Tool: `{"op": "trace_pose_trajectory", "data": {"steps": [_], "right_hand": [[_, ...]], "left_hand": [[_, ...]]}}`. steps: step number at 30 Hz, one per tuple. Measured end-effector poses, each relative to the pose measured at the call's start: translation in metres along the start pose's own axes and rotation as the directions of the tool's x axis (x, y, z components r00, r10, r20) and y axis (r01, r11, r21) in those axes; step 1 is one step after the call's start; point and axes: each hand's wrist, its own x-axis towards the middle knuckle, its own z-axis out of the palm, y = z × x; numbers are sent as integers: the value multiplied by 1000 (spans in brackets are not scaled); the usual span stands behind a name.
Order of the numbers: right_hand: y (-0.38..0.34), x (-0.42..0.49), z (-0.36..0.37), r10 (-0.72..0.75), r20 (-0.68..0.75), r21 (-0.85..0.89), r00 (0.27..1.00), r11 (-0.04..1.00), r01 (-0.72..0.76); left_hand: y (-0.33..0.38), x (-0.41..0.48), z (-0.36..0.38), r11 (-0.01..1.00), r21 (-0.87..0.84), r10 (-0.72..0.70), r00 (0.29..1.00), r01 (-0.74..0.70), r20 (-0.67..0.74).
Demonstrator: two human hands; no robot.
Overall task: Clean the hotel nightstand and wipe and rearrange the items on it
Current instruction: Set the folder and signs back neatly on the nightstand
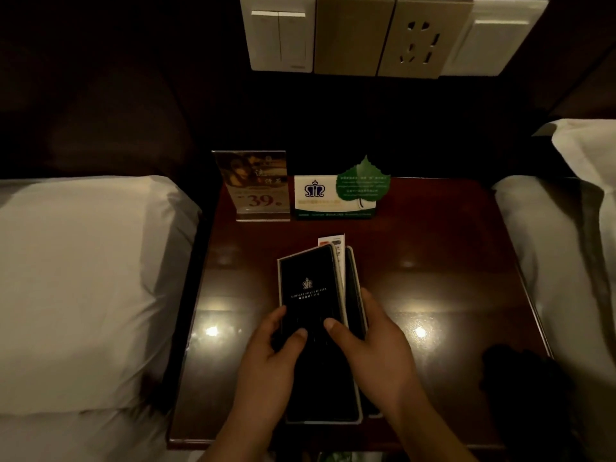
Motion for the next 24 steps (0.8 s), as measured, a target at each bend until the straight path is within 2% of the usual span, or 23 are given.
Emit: {"op": "trace_pose_trajectory", "data": {"steps": [2, 4, 8, 13, 20, 24], "right_hand": [[3, 3, 1, 26, 41, 34, 999, 999, -27], [5, 6, 5, 42, 80, 5, 996, 999, -43], [7, 7, 20, -15, 76, -178, 997, 984, 28], [3, -5, 32, -92, 78, -257, 993, 960, 109], [-8, -11, 43, -73, 196, -211, 978, 971, 115], [-16, -17, 53, -33, 212, -66, 977, 997, 48]], "left_hand": [[3, 2, -2, 994, -103, -47, 999, 45, -18], [3, 2, -7, 994, -109, -36, 997, 29, -66], [-3, 6, -20, 981, 135, 155, 981, -139, -117], [-14, 10, -33, 937, 292, 231, 968, -193, -101], [-19, 7, -46, 954, 251, 200, 970, -161, -139], [-9, 8, -40, 890, 445, 141, 989, -104, -52]]}}
